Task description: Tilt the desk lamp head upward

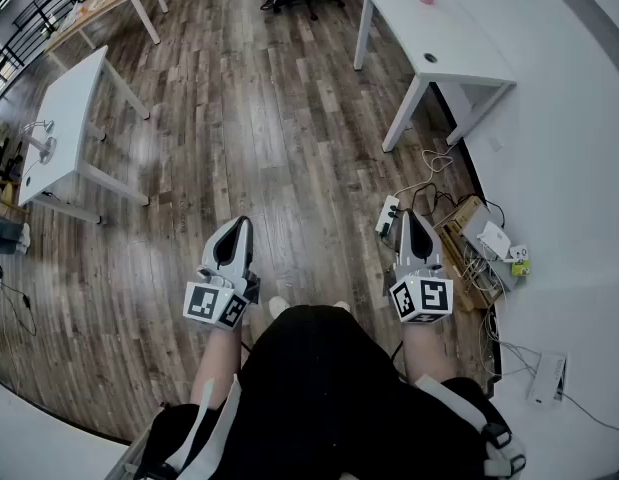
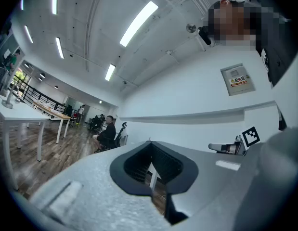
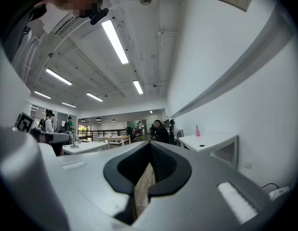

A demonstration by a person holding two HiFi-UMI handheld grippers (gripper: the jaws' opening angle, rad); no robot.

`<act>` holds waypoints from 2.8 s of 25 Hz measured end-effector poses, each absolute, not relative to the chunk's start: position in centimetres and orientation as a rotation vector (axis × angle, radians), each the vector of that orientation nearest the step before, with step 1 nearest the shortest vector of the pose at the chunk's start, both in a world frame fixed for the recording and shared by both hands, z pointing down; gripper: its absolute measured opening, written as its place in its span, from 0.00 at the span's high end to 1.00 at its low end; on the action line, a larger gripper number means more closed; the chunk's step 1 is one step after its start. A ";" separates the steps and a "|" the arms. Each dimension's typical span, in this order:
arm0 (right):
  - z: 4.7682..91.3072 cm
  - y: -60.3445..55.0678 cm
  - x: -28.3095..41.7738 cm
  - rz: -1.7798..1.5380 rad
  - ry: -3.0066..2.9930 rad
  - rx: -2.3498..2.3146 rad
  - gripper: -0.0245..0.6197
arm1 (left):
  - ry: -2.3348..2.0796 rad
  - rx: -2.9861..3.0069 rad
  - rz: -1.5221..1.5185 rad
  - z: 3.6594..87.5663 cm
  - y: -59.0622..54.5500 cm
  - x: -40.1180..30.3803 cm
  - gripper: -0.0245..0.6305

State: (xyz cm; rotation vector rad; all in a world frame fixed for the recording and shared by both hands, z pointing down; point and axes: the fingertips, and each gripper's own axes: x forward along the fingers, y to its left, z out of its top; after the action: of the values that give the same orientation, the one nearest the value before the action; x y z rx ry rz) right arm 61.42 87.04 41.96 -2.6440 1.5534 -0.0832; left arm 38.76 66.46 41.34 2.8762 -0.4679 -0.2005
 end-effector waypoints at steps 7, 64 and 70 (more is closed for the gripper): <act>41.9 85.8 60.5 -0.085 1.567 -2.643 0.96 | -0.482 2.876 -0.189 41.5 65.4 37.5 0.96; 41.4 45.7 36.8 -0.133 2.496 -1.731 0.96 | -1.590 2.546 -0.251 43.3 47.7 7.0 0.96; 41.1 39.3 36.9 -0.138 2.538 -1.622 0.96 | -1.708 2.497 -0.272 42.7 44.1 6.8 0.96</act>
State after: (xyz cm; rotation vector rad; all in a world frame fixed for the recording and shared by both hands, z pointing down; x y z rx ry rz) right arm 36.90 39.29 41.07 -1.6222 2.5376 -0.1378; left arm 6.78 44.14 42.66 2.4972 -1.7075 -0.2720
